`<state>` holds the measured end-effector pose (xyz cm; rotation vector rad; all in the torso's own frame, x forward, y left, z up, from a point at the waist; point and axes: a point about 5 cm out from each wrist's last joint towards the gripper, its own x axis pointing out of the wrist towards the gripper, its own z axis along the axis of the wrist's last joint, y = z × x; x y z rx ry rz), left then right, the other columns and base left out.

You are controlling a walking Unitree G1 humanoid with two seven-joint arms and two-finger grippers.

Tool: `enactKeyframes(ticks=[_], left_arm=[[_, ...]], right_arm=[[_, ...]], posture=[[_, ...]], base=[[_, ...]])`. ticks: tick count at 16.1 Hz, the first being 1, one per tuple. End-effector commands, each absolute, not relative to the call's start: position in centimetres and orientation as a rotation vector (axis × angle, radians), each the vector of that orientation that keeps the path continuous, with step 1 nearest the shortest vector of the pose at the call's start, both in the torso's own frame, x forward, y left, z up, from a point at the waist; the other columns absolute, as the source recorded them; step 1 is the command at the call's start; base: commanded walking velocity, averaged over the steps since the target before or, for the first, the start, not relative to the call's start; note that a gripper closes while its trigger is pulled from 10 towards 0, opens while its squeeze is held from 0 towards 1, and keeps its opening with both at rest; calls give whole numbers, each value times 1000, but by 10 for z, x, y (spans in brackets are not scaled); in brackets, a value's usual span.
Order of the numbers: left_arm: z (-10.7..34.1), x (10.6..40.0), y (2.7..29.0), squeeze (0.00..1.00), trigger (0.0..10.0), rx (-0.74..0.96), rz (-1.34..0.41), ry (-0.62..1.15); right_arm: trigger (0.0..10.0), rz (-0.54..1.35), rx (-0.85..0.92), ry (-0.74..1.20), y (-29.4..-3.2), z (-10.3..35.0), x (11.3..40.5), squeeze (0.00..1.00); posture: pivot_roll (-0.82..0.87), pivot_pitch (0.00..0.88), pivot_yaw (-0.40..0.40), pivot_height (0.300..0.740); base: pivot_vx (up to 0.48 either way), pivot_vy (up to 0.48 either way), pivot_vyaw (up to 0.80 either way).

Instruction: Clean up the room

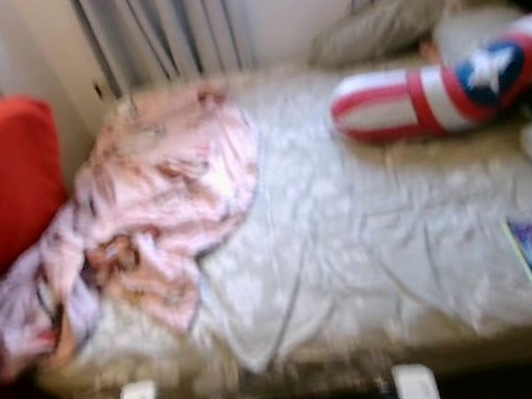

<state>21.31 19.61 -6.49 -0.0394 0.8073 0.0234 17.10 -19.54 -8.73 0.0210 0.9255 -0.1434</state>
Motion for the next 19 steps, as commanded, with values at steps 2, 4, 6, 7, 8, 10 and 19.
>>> enactKeyframes(ticks=[2,4,6,7,8,10,19], left_arm=[[-68,208,203,0,10000,-40,44,833],[-68,207,202,0,10000,-41,44,833],[-68,207,202,0,10000,-42,42,831],[-68,207,201,0,10000,-41,41,832],[-68,207,201,0,10000,-41,40,832],[-68,207,200,0,10000,-40,36,832],[-68,208,197,0,10000,-44,36,830]], right_arm=[[10000,-129,24,921,-191,-87,173,0],[10000,-127,21,924,-191,-87,172,0],[10000,-124,21,926,-190,-88,172,0],[10000,-125,21,926,-190,-88,172,0],[10000,-125,21,926,-190,-88,172,0],[10000,-124,19,928,-190,-88,172,0],[10000,-119,18,929,-190,-88,171,0]], posture=[[-48,36,13,740],[-46,36,14,740],[-46,31,14,740],[-48,28,16,740],[-48,28,16,740],[-45,19,20,740],[-39,18,14,740]], base=[[0,311,0],[0,311,0],[0,309,0],[0,311,0],[0,307,0],[0,309,0],[0,312,0]])
